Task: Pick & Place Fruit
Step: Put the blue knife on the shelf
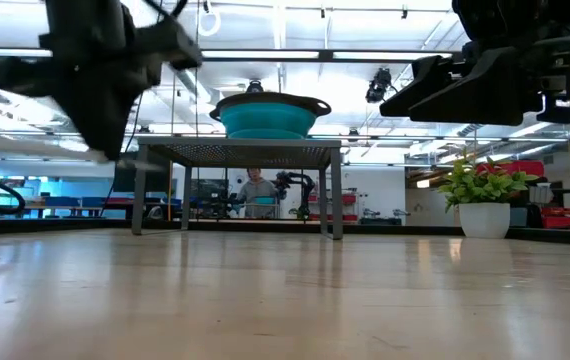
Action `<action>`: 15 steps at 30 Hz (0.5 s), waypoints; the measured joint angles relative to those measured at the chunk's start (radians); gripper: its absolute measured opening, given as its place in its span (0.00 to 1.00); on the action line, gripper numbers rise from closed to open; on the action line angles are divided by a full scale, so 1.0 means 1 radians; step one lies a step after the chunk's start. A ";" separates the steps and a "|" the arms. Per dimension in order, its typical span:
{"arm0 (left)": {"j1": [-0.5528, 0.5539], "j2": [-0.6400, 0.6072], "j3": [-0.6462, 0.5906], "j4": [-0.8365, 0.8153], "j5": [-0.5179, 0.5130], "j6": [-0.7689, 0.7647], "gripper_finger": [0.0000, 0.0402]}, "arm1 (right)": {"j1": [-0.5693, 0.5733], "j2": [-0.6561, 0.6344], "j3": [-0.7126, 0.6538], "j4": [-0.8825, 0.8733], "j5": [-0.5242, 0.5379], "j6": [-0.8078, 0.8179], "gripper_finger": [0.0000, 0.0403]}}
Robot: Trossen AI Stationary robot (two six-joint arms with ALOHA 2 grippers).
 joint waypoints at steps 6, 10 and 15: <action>0.026 -0.112 0.002 -0.014 -0.048 0.025 0.07 | 0.000 0.000 0.000 0.000 0.000 -0.003 0.63; 0.034 -0.166 0.002 -0.036 -0.103 0.031 0.08 | 0.000 0.000 0.000 -0.005 0.000 0.005 0.63; 0.039 -0.222 0.002 -0.037 -0.186 0.076 0.06 | 0.000 0.000 0.000 -0.024 0.000 0.030 0.63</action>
